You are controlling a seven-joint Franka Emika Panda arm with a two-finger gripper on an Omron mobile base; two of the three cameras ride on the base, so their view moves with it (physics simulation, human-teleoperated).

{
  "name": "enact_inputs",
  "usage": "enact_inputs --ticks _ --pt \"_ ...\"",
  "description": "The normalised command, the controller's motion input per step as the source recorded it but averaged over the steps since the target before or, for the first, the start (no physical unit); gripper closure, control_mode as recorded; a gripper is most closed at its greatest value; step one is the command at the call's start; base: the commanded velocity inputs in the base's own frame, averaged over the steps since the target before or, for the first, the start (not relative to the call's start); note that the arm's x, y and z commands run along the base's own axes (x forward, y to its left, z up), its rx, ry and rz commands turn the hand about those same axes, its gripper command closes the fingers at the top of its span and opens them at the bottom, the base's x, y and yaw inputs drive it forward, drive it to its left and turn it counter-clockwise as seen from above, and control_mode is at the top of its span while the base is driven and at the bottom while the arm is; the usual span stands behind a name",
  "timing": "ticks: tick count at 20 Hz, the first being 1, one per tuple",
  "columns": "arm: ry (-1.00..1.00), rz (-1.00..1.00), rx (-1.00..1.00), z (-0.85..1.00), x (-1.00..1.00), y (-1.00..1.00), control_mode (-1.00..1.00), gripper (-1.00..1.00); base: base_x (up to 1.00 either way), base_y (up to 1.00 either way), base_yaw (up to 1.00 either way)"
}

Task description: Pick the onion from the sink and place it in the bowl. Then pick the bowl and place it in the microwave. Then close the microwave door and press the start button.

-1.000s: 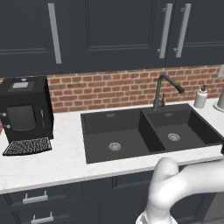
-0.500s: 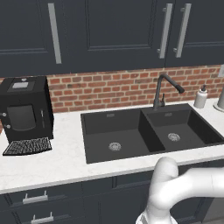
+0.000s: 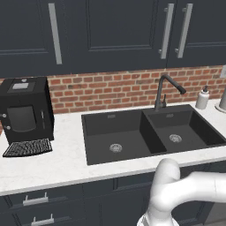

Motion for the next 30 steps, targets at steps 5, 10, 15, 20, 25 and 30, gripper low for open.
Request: enact_inputs --ticks 5,10,15,20,25,30 --pt "-0.06 0.0 0.0 -0.18 0.12 0.0 -1.0 -1.0 0.0 0.0 0.0" --pt "-0.04 0.0 0.0 -0.02 0.24 0.0 -1.0 -1.0 0.0 0.0 0.0" --pt "-0.06 0.0 0.0 -0.14 0.41 0.08 -1.0 -1.0 0.0 0.0 0.0" --pt "-0.05 0.0 0.0 0.0 0.24 0.1 -1.0 -1.0 0.0 0.0 0.0" --pt "-0.05 0.0 0.0 0.0 0.09 0.0 -1.0 -1.0 0.0 0.0 0.0" --pt "-0.01 0.0 0.0 0.0 0.0 0.01 -1.0 -1.0 0.0 0.0 0.0"
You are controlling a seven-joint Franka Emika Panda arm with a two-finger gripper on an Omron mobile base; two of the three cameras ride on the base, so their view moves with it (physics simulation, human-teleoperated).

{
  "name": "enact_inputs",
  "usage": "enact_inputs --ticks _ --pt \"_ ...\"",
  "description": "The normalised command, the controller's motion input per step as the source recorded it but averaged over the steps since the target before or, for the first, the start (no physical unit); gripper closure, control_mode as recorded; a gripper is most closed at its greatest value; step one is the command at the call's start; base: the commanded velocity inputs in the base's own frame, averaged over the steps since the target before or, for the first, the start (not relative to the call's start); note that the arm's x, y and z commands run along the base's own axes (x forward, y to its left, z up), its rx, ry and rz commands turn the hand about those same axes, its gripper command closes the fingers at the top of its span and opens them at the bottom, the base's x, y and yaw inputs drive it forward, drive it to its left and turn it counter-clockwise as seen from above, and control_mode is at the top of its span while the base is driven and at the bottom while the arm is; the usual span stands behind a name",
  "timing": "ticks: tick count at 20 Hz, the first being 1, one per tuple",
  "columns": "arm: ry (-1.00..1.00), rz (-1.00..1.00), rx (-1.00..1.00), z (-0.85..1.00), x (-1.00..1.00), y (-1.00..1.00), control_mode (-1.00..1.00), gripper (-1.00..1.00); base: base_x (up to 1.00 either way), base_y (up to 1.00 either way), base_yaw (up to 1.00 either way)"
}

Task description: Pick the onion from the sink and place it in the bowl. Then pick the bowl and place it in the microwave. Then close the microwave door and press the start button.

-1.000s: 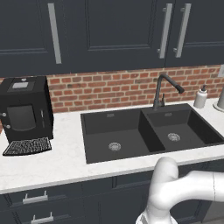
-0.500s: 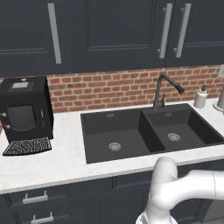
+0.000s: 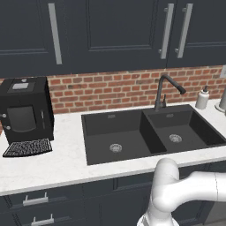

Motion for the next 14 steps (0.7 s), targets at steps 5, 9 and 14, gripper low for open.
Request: enact_inputs --ticks 5,9,14 --pt "-0.01 0.0 0.0 0.05 0.0 0.0 -1.0 -1.0 0.0 0.0 0.0" --pt "-0.08 0.0 0.0 0.06 0.0 0.0 -1.0 -1.0 0.0 0.0 0.0" --pt "-0.17 -0.02 0.03 0.24 -0.01 -0.11 -1.0 -1.0 0.0 0.0 0.0"
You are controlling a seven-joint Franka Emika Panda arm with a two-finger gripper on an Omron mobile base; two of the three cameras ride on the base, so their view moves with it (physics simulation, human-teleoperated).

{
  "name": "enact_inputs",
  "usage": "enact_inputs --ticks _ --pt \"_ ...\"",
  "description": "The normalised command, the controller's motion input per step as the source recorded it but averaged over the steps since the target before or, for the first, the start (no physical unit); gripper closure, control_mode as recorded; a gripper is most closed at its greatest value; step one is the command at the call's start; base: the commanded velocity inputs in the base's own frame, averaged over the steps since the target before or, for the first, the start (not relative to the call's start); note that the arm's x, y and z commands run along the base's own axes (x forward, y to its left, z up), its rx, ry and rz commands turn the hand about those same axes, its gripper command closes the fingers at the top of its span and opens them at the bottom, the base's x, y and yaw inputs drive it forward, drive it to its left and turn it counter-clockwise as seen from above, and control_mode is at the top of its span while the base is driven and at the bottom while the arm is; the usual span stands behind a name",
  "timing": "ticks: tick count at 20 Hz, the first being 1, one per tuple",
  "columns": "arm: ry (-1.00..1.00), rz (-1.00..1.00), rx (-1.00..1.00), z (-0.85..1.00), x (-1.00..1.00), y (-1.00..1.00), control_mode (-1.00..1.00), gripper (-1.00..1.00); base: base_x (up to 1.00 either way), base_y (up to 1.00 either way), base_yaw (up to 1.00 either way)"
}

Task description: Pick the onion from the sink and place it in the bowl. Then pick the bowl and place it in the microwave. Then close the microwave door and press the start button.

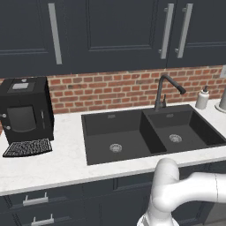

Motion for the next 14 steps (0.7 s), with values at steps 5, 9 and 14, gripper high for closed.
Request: enact_inputs --ticks 5,9,14 --pt "-0.05 -0.06 -0.02 0.02 -0.09 0.17 -1.0 -1.0 0.0 0.0 0.0" --pt "-0.01 -0.05 -0.05 0.07 -0.13 0.31 -1.0 -1.0 0.0 0.0 0.0" --pt "-0.03 -0.06 -0.03 0.25 -0.19 0.22 -1.0 -1.0 0.0 0.0 0.0"
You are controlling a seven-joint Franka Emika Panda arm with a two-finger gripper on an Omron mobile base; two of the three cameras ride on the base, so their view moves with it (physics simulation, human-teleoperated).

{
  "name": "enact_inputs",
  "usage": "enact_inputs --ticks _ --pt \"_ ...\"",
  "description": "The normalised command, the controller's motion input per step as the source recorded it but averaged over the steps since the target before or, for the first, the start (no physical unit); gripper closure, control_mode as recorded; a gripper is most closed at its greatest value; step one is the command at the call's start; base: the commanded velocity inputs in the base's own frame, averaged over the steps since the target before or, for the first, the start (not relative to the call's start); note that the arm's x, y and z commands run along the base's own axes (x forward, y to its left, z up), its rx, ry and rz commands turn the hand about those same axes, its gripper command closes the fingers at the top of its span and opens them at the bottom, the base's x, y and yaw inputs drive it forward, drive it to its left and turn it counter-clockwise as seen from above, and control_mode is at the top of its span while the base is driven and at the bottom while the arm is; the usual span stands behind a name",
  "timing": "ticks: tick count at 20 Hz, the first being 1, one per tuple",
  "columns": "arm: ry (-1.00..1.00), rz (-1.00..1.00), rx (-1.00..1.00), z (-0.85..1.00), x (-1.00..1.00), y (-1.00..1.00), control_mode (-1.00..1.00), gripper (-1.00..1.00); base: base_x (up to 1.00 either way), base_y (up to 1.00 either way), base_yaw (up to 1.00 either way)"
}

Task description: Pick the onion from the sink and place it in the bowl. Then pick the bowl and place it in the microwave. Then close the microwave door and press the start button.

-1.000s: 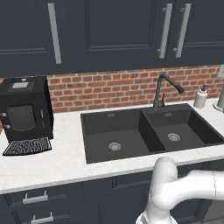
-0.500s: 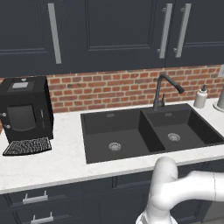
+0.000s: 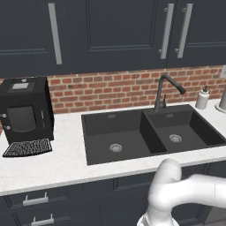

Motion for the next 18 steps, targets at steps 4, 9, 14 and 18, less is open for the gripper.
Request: enact_inputs --ticks 4,9,14,18 --pt "-0.03 -0.06 -0.05 0.34 -0.27 0.22 -1.0 -1.0 0.0 0.0 0.0" --pt "-0.04 -0.07 -0.04 0.22 -0.24 0.15 -1.0 -1.0 0.0 0.0 0.0" --pt "0.0 -0.05 -0.04 0.08 -0.19 0.03 -1.0 -1.0 0.0 0.0 0.0" --pt "0.02 0.0 -0.01 0.06 -0.17 0.0 -1.0 -1.0 0.0 0.0 0.0"
